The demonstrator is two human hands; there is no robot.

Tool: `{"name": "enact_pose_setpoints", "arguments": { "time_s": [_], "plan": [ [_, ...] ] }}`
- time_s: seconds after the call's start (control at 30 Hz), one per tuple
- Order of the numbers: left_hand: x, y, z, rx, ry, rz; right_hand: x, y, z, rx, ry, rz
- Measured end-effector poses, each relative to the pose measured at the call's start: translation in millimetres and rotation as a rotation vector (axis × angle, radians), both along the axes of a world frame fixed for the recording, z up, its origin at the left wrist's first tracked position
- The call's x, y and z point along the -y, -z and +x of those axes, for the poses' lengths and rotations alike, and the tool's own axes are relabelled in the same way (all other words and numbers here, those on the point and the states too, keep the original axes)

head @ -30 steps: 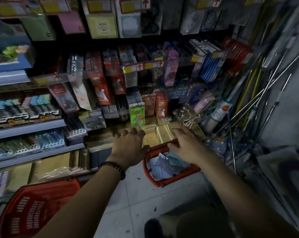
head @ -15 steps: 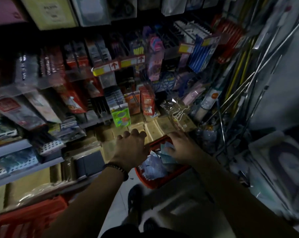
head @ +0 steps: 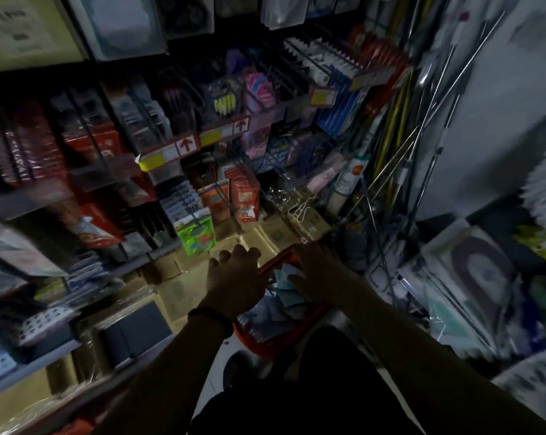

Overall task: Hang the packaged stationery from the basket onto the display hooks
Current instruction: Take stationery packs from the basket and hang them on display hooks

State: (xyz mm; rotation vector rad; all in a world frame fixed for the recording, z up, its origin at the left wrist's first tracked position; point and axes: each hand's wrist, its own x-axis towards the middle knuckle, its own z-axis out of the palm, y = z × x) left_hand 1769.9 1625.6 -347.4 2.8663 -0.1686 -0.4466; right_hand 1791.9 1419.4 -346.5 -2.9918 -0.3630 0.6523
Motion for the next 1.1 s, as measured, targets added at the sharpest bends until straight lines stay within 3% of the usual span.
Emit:
{"name": "enact_pose_setpoints", "arguments": {
  "time_s": [0.33,0.73,0.93,1.1],
  "plan": [
    [14,18,37,0.009,-0.141,0.037,14,32,62,-0.026,-0.159,0.044],
    [113,55,77,-0.069,-0.576,0.094,81,79,168,-0.1,-0.443,0.122],
    [132,81,83,-0.08,-0.612,0.11,103,114,192,-0.106,-0.467,0.149],
    [132,158,87,-0.069,-0.553,0.138,103,192,191,-0.154,-0.404,0.196]
  ]
}}
